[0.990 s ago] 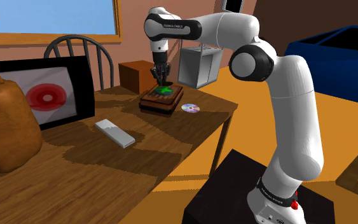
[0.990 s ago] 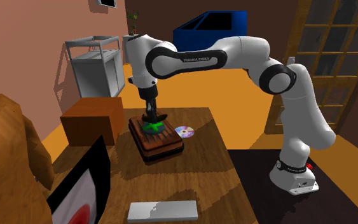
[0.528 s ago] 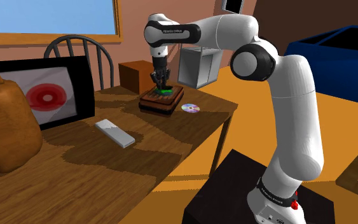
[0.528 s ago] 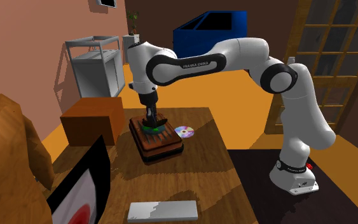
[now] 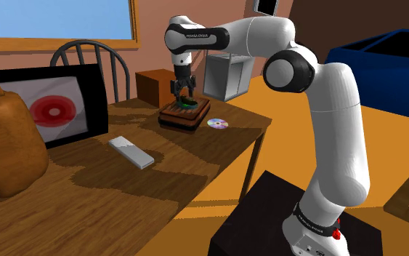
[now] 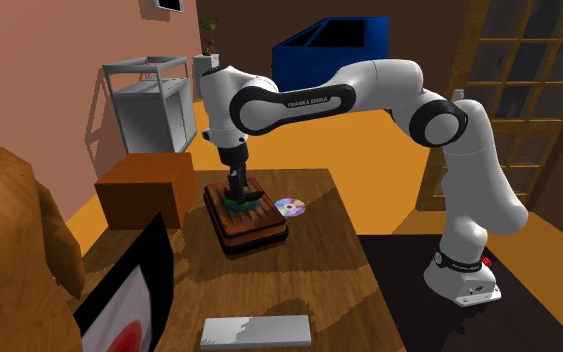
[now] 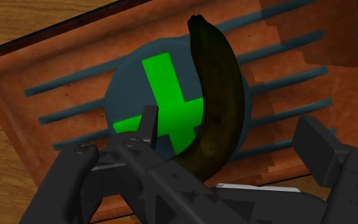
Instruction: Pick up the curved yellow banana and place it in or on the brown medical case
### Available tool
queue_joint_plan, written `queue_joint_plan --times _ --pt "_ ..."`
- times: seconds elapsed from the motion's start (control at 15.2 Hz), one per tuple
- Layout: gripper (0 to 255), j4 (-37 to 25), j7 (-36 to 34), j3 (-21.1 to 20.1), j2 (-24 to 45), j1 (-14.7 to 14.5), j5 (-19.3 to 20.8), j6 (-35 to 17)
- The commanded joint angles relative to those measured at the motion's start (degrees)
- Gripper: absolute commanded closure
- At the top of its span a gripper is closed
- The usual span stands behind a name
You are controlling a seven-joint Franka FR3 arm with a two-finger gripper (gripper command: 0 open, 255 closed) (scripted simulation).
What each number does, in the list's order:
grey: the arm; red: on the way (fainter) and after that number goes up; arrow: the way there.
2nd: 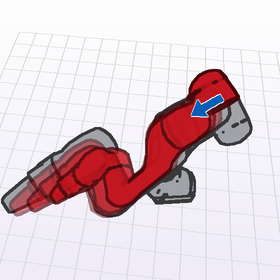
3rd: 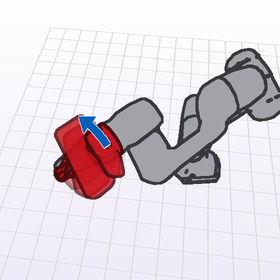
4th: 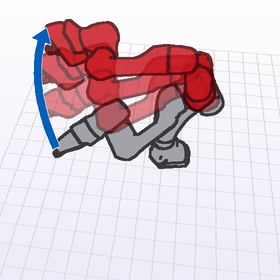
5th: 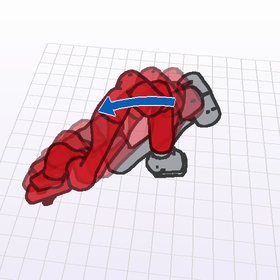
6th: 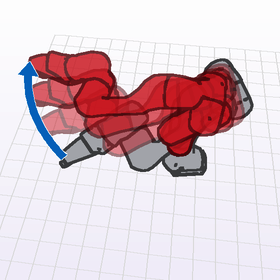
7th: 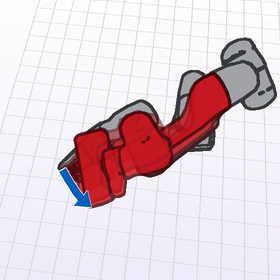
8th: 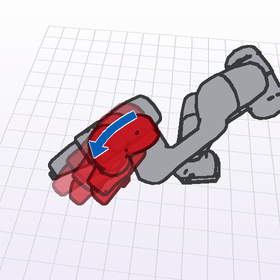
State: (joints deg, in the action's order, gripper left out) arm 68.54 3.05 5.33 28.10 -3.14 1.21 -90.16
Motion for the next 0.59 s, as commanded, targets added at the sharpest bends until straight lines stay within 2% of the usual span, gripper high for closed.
queue_joint_plan --times 0.0,0.07,0.33,0.53 --pt "0 0.0 0.0 0.0 0.0 0.0 0.0 0.0" --pt "0 0.0 0.0 0.0 0.0 0.0 0.0 0.0" --pt "0 -14.61 0.24 -0.06 4.53 0.3 -0.31 10.08" --pt "0 -14.61 0.24 -0.06 4.53 0.31 -0.31 10.08"
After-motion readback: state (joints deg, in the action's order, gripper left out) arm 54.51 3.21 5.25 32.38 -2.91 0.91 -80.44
